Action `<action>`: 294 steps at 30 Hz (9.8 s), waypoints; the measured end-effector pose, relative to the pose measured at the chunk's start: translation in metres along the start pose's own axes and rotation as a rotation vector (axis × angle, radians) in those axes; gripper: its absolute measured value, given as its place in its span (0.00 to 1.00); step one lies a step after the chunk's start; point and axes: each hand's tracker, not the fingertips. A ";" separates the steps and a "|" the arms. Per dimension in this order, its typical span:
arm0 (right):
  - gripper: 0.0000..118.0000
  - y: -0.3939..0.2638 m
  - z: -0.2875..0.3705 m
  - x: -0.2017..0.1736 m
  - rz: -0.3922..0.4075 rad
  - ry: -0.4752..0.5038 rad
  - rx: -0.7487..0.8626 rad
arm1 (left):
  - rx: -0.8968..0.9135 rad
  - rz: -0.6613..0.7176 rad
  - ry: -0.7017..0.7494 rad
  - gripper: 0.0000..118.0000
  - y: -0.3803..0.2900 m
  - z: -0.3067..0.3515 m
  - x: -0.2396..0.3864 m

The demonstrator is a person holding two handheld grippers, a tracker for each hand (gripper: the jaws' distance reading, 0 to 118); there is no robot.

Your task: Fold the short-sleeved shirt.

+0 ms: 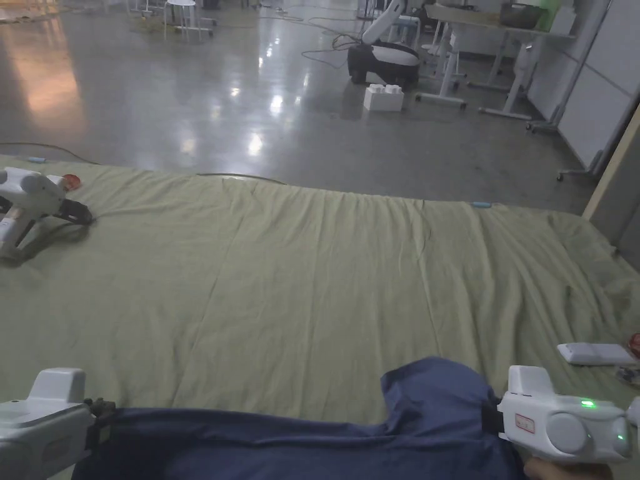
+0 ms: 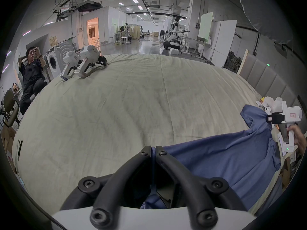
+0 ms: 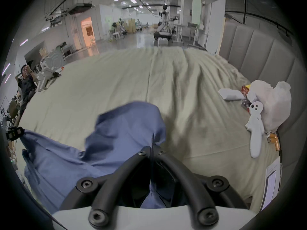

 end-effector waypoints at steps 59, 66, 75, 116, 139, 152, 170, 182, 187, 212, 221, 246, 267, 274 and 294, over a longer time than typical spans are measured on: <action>0.50 -0.075 0.197 -0.142 -0.021 -0.136 0.737 | 0.605 -0.039 0.123 0.27 -0.029 0.143 0.109; 0.00 -0.062 0.201 -0.163 -0.014 -0.118 0.794 | 0.696 0.006 0.121 0.00 -0.021 0.158 0.118; 0.00 -0.061 0.198 -0.170 0.010 -0.106 0.795 | 0.619 0.007 0.062 0.00 -0.028 0.162 0.089; 0.00 -0.089 0.172 -0.171 0.153 -0.080 0.595 | -0.233 0.584 -0.615 0.10 -0.167 0.011 -0.109; 0.00 -0.086 0.168 -0.164 0.133 -0.038 0.589 | -0.058 0.256 -0.099 0.07 -0.092 0.168 -0.113; 0.00 -0.092 0.155 -0.171 0.118 0.009 0.556 | -0.112 0.258 -0.352 0.08 -0.081 0.157 0.033; 0.00 -0.108 0.155 -0.143 0.065 -0.035 0.507 | -0.331 0.227 -0.278 0.43 -0.114 0.049 0.119; 0.00 -0.110 0.158 -0.144 0.081 -0.015 0.495 | -0.151 0.214 -0.274 0.09 -0.076 0.100 0.086; 0.00 -0.114 0.154 -0.141 0.065 -0.014 0.485 | -0.304 0.149 -0.219 0.06 -0.096 0.060 0.098; 0.00 -0.121 0.157 -0.135 0.063 -0.031 0.459 | -0.173 0.254 -0.436 0.48 -0.111 0.064 0.060; 0.00 -0.117 0.154 -0.138 0.053 -0.017 0.448 | -0.109 0.509 -0.439 0.77 -0.129 0.063 -0.076; 0.00 -0.116 0.157 -0.131 0.013 -0.027 0.411 | -0.191 0.541 -0.685 0.08 -0.120 0.045 -0.071; 0.00 -0.116 0.158 -0.135 -0.002 0.002 0.416 | -0.151 0.264 -0.133 0.10 -0.037 0.176 -0.045; 0.00 -0.122 0.159 -0.134 -0.009 0.004 0.410 | -0.159 0.204 -0.204 0.10 -0.031 0.176 0.027; 0.00 -0.136 0.153 -0.121 -0.041 -0.015 0.369 | -0.333 0.052 -0.142 0.10 -0.080 0.060 0.188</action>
